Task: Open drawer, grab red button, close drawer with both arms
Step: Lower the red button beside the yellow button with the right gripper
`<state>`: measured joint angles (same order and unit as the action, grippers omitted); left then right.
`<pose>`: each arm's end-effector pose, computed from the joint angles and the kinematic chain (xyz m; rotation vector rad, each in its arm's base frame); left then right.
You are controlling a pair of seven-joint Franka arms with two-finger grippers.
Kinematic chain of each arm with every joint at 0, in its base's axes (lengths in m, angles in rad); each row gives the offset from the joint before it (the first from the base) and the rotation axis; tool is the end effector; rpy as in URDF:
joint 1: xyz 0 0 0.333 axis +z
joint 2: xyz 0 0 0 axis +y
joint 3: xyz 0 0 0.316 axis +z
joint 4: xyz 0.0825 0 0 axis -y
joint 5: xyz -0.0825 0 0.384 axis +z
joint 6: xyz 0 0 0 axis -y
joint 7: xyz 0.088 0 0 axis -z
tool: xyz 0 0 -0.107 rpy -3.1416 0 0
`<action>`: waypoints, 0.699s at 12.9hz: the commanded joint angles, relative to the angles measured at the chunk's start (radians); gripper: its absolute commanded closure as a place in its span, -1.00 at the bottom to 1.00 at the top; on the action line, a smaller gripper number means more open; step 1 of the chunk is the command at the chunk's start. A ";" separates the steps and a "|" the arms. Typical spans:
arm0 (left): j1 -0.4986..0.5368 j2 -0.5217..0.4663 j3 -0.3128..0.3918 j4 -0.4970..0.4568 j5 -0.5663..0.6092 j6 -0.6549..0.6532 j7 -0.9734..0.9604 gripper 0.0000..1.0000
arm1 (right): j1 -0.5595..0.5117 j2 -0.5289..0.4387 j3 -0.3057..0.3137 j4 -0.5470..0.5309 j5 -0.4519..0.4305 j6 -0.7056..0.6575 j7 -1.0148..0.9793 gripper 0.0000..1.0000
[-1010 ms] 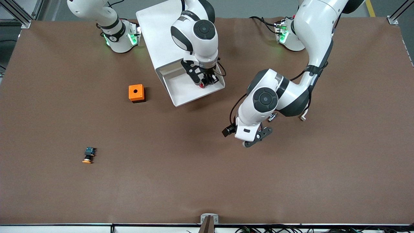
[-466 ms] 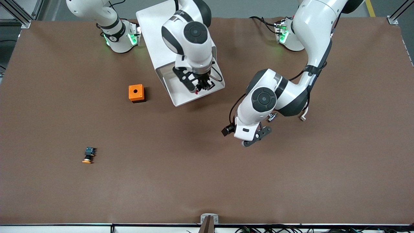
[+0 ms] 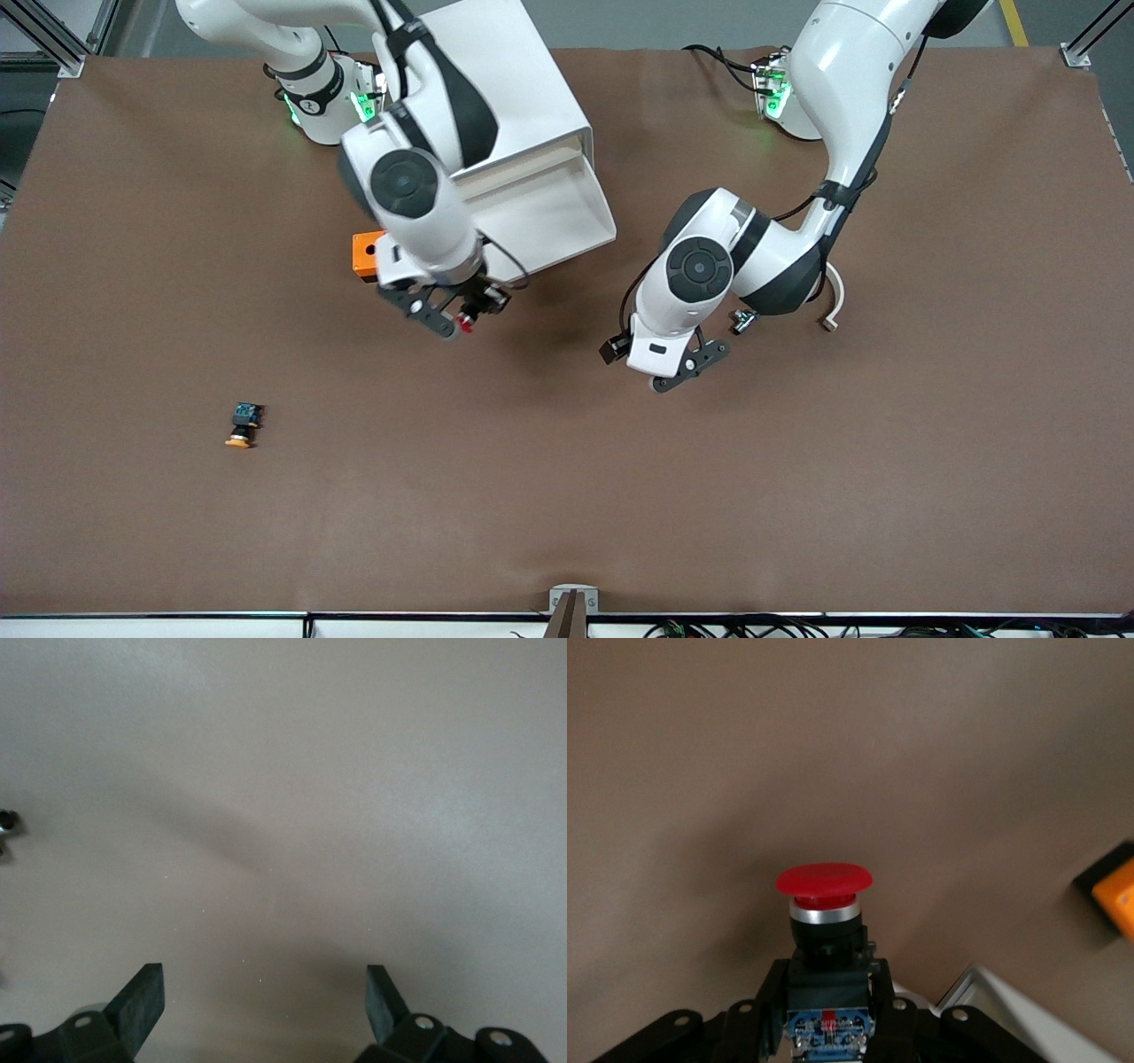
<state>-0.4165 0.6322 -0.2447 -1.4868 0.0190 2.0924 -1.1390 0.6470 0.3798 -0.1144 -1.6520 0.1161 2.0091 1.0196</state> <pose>0.5781 -0.4114 0.3104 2.9645 0.7780 -0.1614 0.5610 0.3478 0.3915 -3.0012 0.8140 0.0895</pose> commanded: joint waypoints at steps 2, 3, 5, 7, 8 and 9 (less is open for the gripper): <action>-0.027 -0.011 -0.001 -0.023 0.027 0.024 -0.056 -0.99 | -0.171 0.005 0.018 -0.014 0.010 0.003 -0.324 0.99; -0.034 -0.011 -0.001 -0.023 0.027 0.024 -0.074 -0.99 | -0.209 0.008 0.016 -0.015 0.010 0.003 -0.393 0.99; -0.074 -0.009 -0.001 -0.015 0.025 0.024 -0.117 -0.99 | -0.282 0.046 0.016 -0.015 0.005 0.026 -0.513 0.98; -0.119 -0.005 -0.002 -0.012 0.025 0.024 -0.156 -0.99 | -0.358 0.108 0.016 -0.015 -0.030 0.107 -0.609 0.98; -0.142 -0.005 -0.002 -0.013 0.024 0.024 -0.175 -0.99 | -0.389 0.137 0.018 -0.015 -0.030 0.146 -0.671 0.98; -0.160 -0.005 -0.002 -0.015 0.024 0.023 -0.198 -0.99 | -0.414 0.160 0.018 -0.015 -0.030 0.180 -0.723 0.98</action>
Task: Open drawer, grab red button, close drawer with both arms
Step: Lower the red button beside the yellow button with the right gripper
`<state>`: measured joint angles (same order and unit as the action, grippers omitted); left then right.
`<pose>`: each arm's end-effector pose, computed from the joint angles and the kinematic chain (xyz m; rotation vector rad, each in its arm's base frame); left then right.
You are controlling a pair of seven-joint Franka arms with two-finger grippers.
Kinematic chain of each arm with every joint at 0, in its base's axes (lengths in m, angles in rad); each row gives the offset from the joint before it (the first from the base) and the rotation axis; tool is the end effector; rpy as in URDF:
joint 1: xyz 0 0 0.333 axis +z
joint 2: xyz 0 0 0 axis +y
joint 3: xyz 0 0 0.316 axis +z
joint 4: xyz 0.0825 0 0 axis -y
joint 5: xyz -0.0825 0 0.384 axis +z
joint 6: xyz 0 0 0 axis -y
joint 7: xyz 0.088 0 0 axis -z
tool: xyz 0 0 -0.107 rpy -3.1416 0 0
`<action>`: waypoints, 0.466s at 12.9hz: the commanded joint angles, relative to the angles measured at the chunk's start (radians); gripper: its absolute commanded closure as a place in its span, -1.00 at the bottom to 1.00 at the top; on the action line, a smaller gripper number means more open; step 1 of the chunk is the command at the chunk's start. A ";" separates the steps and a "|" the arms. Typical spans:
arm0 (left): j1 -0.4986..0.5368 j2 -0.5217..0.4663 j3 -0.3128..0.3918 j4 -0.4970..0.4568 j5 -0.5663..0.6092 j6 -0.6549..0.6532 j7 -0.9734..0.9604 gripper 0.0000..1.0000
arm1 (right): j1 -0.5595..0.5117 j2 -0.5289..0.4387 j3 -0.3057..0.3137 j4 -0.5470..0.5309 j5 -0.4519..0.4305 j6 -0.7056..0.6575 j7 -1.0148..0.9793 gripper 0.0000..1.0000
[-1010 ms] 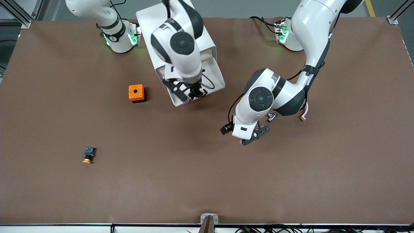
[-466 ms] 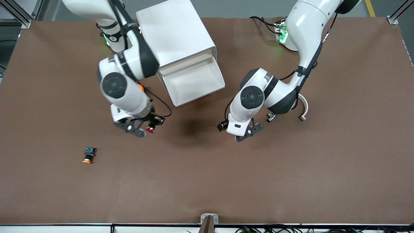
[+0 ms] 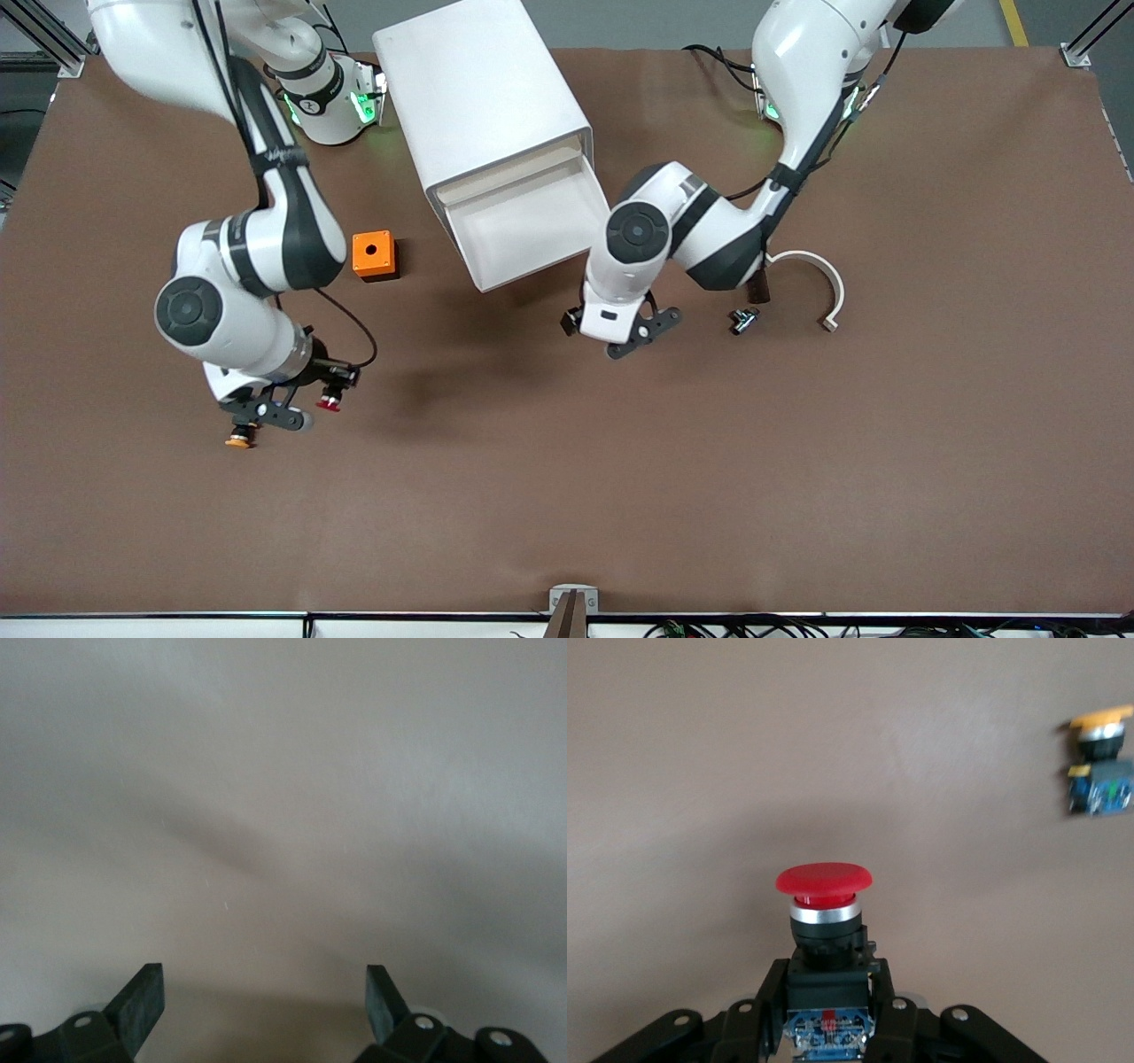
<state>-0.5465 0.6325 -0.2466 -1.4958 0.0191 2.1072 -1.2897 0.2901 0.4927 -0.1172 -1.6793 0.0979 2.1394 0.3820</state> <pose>0.5184 -0.4837 0.3076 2.9659 0.8091 -0.1729 0.6579 0.1276 0.3153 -3.0994 0.3894 0.0538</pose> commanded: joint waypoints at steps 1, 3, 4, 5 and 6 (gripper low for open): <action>-0.055 -0.004 0.000 -0.007 0.022 0.007 -0.059 -0.99 | -0.092 0.072 0.021 0.015 -0.012 0.069 -0.138 0.98; -0.099 0.004 0.000 -0.007 0.018 0.005 -0.086 -0.99 | -0.118 0.105 0.021 0.015 -0.012 0.111 -0.201 0.98; -0.118 0.009 0.000 -0.007 0.012 0.005 -0.092 -0.99 | -0.123 0.124 0.021 0.019 -0.011 0.125 -0.204 0.98; -0.133 0.013 -0.002 -0.007 0.009 0.004 -0.108 -0.99 | -0.129 0.144 0.021 0.023 -0.007 0.141 -0.206 0.98; -0.147 0.015 -0.005 -0.007 0.007 0.004 -0.128 -0.99 | -0.131 0.162 0.021 0.023 -0.009 0.171 -0.206 0.98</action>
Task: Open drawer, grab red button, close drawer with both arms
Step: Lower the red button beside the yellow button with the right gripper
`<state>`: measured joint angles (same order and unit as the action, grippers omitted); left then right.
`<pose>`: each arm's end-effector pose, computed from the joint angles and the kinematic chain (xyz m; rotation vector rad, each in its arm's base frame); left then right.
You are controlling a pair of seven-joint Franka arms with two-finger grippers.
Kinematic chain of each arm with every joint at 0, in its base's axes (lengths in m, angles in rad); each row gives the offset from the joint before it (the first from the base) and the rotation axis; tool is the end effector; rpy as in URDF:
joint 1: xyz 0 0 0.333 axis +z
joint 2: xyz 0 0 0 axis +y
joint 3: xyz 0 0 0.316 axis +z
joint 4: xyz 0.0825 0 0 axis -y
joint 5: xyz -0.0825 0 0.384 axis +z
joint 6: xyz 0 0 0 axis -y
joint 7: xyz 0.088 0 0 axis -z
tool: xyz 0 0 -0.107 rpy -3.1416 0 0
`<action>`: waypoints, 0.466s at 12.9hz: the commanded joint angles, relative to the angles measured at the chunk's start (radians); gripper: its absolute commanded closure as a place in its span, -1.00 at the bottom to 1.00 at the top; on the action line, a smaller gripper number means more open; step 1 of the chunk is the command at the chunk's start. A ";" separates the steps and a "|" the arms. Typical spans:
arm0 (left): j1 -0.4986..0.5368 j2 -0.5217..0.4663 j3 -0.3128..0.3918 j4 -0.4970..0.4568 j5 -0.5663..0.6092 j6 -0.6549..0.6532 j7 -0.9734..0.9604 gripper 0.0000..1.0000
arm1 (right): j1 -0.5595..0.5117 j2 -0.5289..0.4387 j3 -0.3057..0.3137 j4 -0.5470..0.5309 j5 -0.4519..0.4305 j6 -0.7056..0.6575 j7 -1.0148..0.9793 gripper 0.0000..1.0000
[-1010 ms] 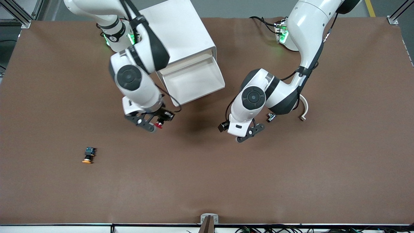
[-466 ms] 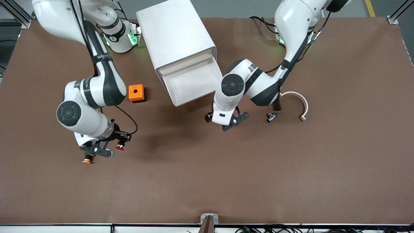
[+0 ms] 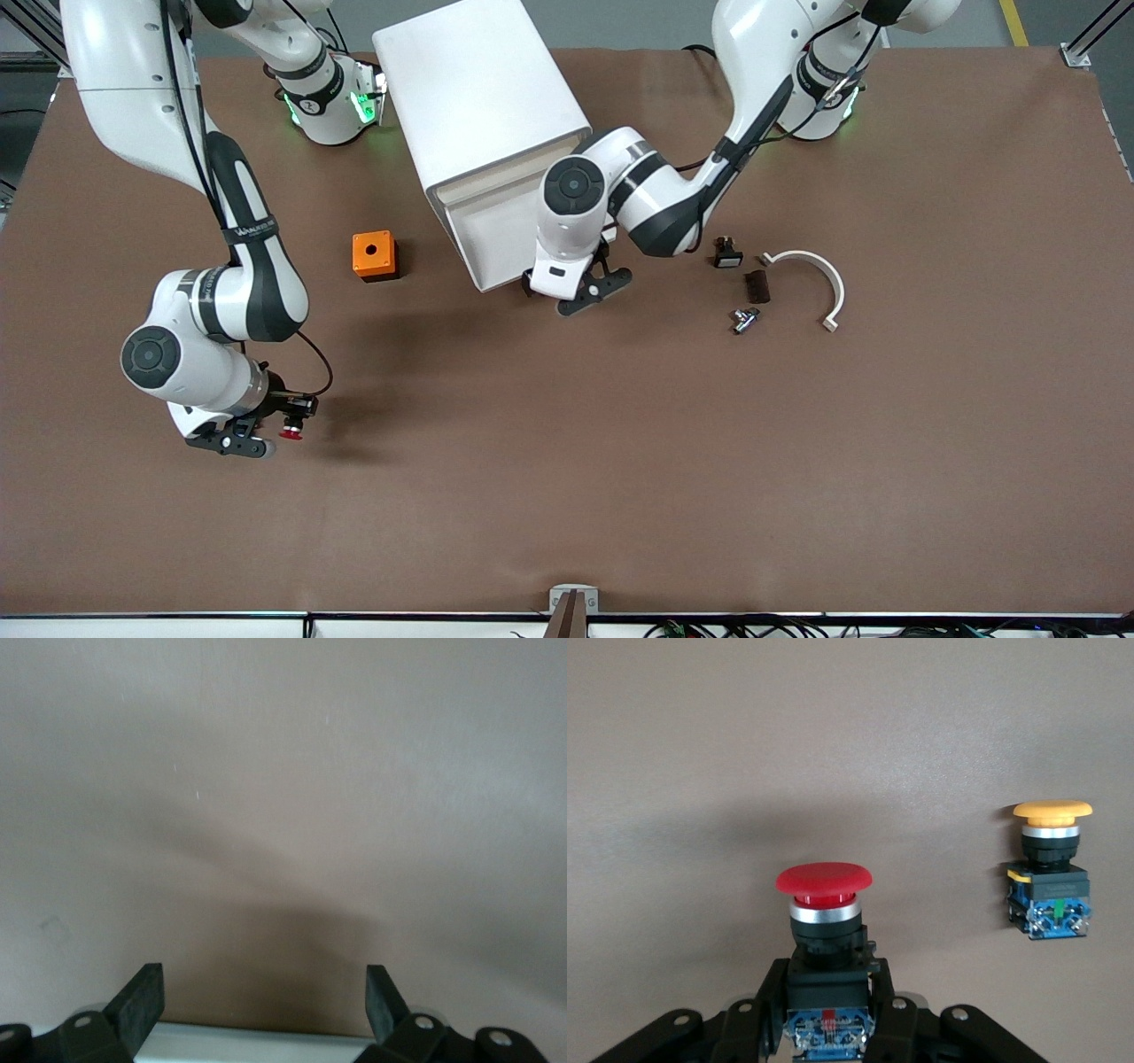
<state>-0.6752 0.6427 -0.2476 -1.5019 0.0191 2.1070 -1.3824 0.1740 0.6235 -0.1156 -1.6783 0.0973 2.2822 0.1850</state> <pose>0.4501 -0.5455 0.2978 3.0043 0.7606 -0.1985 0.6769 0.0503 0.2400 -3.1264 0.2658 0.0233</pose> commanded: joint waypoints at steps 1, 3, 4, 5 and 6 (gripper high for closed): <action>-0.032 0.005 -0.005 -0.001 -0.007 0.001 -0.052 -0.99 | -0.021 0.045 0.019 0.020 -0.008 0.046 -0.016 0.98; -0.053 0.005 -0.005 -0.001 -0.080 -0.001 -0.058 -0.99 | -0.030 0.062 0.019 0.025 -0.007 0.048 -0.048 0.98; -0.053 0.006 -0.005 -0.001 -0.111 -0.001 -0.058 -0.99 | -0.039 0.068 0.019 0.025 -0.005 0.048 -0.070 0.98; -0.060 0.008 -0.005 -0.001 -0.155 -0.001 -0.060 -0.99 | -0.044 0.076 0.020 0.026 -0.004 0.049 -0.091 0.97; -0.064 0.008 -0.005 -0.001 -0.194 -0.001 -0.060 -0.99 | -0.048 0.084 0.019 0.028 -0.004 0.049 -0.111 0.96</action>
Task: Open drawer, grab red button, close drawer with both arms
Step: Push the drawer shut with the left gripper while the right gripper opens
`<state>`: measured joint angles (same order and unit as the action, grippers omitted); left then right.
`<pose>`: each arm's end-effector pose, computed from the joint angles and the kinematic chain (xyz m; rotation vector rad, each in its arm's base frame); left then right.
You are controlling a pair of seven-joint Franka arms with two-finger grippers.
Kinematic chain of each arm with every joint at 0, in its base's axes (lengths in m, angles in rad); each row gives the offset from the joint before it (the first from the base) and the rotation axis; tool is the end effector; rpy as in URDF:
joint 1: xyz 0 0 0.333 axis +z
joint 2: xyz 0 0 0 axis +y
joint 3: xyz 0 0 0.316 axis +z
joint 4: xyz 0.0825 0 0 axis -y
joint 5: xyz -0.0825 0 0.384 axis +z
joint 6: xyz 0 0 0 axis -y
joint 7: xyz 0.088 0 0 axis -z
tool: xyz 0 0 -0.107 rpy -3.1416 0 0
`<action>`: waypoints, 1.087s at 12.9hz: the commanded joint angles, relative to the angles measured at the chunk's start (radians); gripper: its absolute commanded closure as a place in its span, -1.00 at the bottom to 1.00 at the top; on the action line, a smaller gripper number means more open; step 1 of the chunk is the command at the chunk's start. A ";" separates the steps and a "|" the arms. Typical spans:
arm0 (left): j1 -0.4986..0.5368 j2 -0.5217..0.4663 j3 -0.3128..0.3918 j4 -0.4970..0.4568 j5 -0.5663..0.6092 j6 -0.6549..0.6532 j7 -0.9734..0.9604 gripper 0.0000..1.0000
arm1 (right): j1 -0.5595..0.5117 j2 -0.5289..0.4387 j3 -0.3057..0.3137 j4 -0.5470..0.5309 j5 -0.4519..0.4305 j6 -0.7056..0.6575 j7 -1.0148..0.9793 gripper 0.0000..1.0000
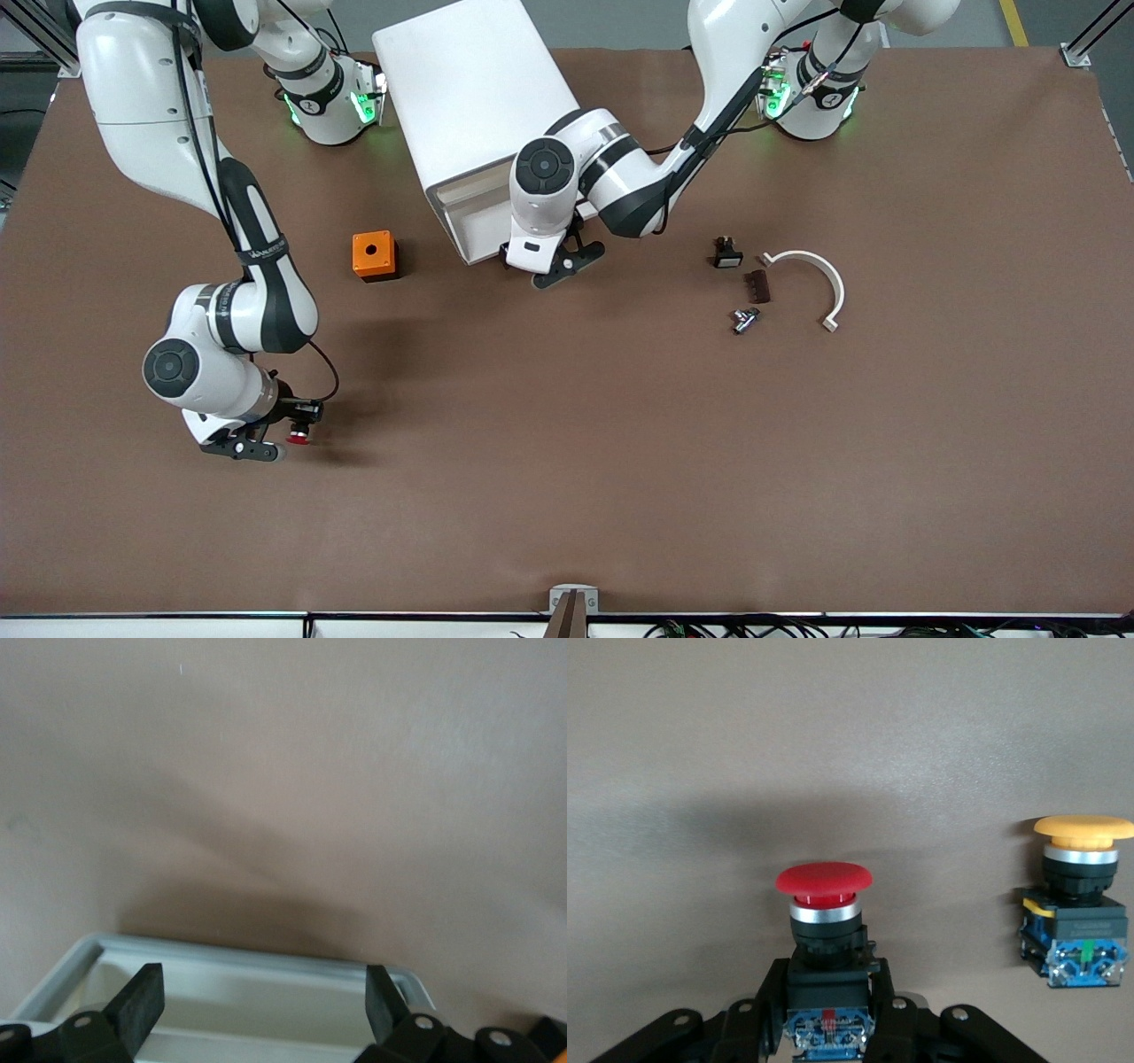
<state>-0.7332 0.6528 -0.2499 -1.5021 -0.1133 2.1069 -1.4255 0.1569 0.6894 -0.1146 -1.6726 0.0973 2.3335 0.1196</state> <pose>0.4115 -0.5750 0.2921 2.9445 0.8300 -0.3731 0.6776 0.0384 0.2023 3.1303 -0.1884 -0.0350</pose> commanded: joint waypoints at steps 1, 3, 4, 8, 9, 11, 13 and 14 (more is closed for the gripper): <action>-0.006 -0.001 -0.003 -0.004 -0.092 -0.001 -0.016 -0.99 | -0.033 0.022 0.020 0.022 -0.001 -0.002 -0.052 0.96; -0.008 0.004 -0.003 -0.007 -0.153 -0.001 -0.030 -0.99 | -0.033 0.022 0.018 0.022 -0.001 0.000 -0.052 0.96; -0.015 0.005 -0.003 -0.009 -0.175 -0.001 -0.032 -0.99 | -0.033 0.024 0.020 0.022 -0.001 0.003 -0.052 0.96; -0.022 0.016 -0.003 -0.021 -0.290 -0.001 -0.036 -0.99 | -0.033 0.028 0.018 0.022 0.001 0.007 -0.043 -0.82; -0.022 0.016 -0.003 -0.024 -0.314 -0.001 -0.036 -0.99 | -0.033 0.027 0.020 0.024 0.001 0.009 -0.041 -1.00; -0.022 0.016 -0.003 -0.030 -0.321 -0.001 -0.029 -0.99 | -0.033 0.022 0.018 0.031 -0.001 0.006 -0.044 -1.00; -0.020 0.016 -0.003 -0.032 -0.321 -0.001 -0.015 -0.99 | -0.030 0.013 0.018 0.043 -0.002 -0.005 -0.047 -1.00; -0.017 0.013 -0.003 -0.032 -0.313 -0.001 -0.010 -0.99 | -0.028 0.007 0.018 0.044 -0.004 -0.011 -0.051 -1.00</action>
<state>-0.7504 0.6757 -0.2504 -1.5239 -0.4116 2.1057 -1.4427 0.1424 0.7071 -0.1109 -1.6441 0.0974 2.3414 0.0823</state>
